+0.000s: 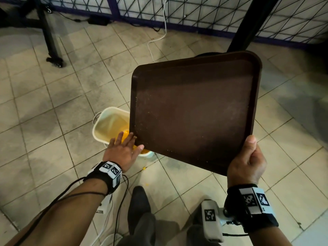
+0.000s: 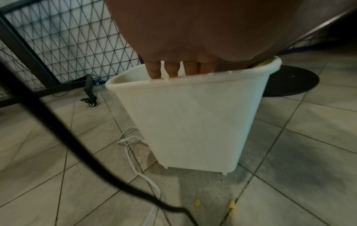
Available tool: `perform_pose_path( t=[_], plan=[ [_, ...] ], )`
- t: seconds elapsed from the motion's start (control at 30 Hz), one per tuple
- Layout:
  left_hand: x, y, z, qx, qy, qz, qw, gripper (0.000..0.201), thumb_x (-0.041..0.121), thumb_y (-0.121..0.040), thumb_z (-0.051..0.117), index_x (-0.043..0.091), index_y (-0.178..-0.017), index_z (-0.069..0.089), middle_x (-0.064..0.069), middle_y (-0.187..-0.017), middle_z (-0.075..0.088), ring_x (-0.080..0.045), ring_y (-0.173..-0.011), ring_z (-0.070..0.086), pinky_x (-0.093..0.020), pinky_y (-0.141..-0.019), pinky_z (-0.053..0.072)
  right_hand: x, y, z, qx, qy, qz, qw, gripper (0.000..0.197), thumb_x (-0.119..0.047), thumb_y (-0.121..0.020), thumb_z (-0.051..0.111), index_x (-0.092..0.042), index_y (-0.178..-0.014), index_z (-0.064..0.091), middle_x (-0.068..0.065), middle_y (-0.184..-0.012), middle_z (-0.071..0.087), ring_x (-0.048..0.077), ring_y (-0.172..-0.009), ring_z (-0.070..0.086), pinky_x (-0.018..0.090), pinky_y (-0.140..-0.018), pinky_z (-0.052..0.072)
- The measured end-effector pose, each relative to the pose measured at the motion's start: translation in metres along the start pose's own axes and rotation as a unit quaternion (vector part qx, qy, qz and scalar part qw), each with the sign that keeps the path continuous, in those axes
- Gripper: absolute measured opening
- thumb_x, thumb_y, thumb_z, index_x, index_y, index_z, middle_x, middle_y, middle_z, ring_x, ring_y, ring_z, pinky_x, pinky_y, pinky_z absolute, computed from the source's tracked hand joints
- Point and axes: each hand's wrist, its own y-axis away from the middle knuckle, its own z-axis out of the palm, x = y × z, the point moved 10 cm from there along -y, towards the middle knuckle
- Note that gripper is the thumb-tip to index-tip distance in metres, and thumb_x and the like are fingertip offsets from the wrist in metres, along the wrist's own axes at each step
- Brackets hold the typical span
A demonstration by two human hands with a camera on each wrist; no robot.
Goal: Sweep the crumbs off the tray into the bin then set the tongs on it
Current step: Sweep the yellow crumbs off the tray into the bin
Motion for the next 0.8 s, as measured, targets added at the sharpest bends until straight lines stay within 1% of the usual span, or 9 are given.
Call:
perform_pose_path(
  t=[0.07,0.17,0.27,0.37,0.47,0.6,0.67,0.73,0.8],
  plan=[
    [0.001,0.001,-0.011,0.027,0.016,0.004,1.0,0.09,0.069,-0.086,-0.012,0.024,-0.155,0.022,0.003,-0.164,0.013,-0.024,-0.151,0.003,-0.046,-0.121,0.012,-0.003,0.001,0.001,-0.001,0.001,-0.01,1.0,0.047,-0.045,-0.104,0.032,-0.021,-0.064,0.041,-0.002,-0.061,0.039,0.006,-0.053,0.037,0.024,-0.053,0.033],
    [0.027,0.006,-0.013,0.03,0.01,0.065,0.997,0.079,0.066,-0.094,-0.003,0.023,-0.156,0.02,0.004,-0.165,0.009,-0.019,-0.152,0.0,-0.041,-0.122,0.008,-0.003,0.001,-0.002,0.008,0.004,-0.013,1.0,0.046,-0.042,-0.105,0.033,-0.022,-0.063,0.039,-0.003,-0.059,0.037,0.002,-0.049,0.037,0.018,-0.049,0.031],
    [0.017,0.004,0.0,-0.003,-0.016,0.039,0.999,0.084,0.069,-0.09,-0.006,0.024,-0.157,0.016,0.006,-0.165,0.006,-0.022,-0.152,-0.002,-0.045,-0.121,0.009,-0.001,0.0,-0.002,0.01,-0.005,-0.009,1.0,0.045,-0.043,-0.104,0.033,-0.023,-0.065,0.042,-0.005,-0.061,0.04,0.0,-0.05,0.039,0.013,-0.048,0.032],
    [-0.003,-0.004,-0.008,0.009,0.002,-0.008,1.0,0.087,0.069,-0.085,-0.011,0.025,-0.157,0.014,0.007,-0.165,0.001,-0.026,-0.151,-0.004,-0.049,-0.121,0.01,-0.001,-0.001,-0.001,0.006,0.005,-0.01,1.0,0.045,-0.044,-0.104,0.032,-0.024,-0.065,0.042,-0.005,-0.061,0.04,0.004,-0.052,0.038,0.017,-0.05,0.032],
    [0.012,-0.007,-0.019,0.039,0.005,0.027,0.999,0.078,0.066,-0.093,-0.003,0.023,-0.157,0.007,0.006,-0.165,-0.005,-0.023,-0.151,-0.006,-0.046,-0.122,0.008,0.001,0.001,0.001,0.002,-0.002,0.001,1.0,0.045,-0.044,-0.104,0.033,-0.023,-0.066,0.044,-0.005,-0.062,0.041,0.001,-0.052,0.04,0.023,-0.053,0.034],
    [0.003,-0.009,0.006,-0.039,0.009,0.008,0.999,0.078,0.068,-0.092,-0.002,0.026,-0.157,0.0,0.01,-0.164,-0.012,-0.023,-0.151,-0.01,-0.048,-0.121,0.005,0.001,0.001,0.001,0.004,-0.006,0.0,1.0,0.047,-0.045,-0.104,0.033,-0.02,-0.066,0.044,-0.004,-0.062,0.041,0.0,-0.052,0.039,0.023,-0.055,0.034],
    [-0.003,-0.008,0.002,-0.037,-0.001,0.003,0.999,0.077,0.067,-0.092,-0.002,0.026,-0.156,0.014,0.009,-0.165,0.0,-0.026,-0.151,-0.002,-0.05,-0.12,0.011,-0.001,0.002,0.001,0.001,-0.002,-0.005,1.0,0.047,-0.046,-0.104,0.032,-0.021,-0.065,0.044,-0.003,-0.062,0.041,0.003,-0.053,0.038,0.025,-0.055,0.034],
    [0.002,-0.007,-0.025,0.038,0.007,0.013,0.999,0.075,0.064,-0.095,0.003,0.024,-0.148,0.038,0.004,-0.16,0.028,-0.028,-0.15,0.014,-0.05,-0.117,0.022,-0.002,0.002,0.003,-0.003,0.001,-0.009,1.0,0.047,-0.047,-0.103,0.032,-0.021,-0.066,0.045,-0.003,-0.062,0.042,0.002,-0.052,0.039,0.025,-0.055,0.035],
    [0.006,-0.013,-0.051,0.089,0.062,0.0,0.994,0.068,0.06,-0.098,0.012,0.022,-0.145,0.043,0.001,-0.158,0.033,-0.027,-0.148,0.02,-0.048,-0.116,0.025,-0.001,0.003,0.003,-0.003,0.001,-0.01,1.0,0.047,-0.047,-0.103,0.033,-0.022,-0.066,0.045,-0.003,-0.061,0.042,0.001,-0.051,0.04,0.025,-0.054,0.035]
  ],
)
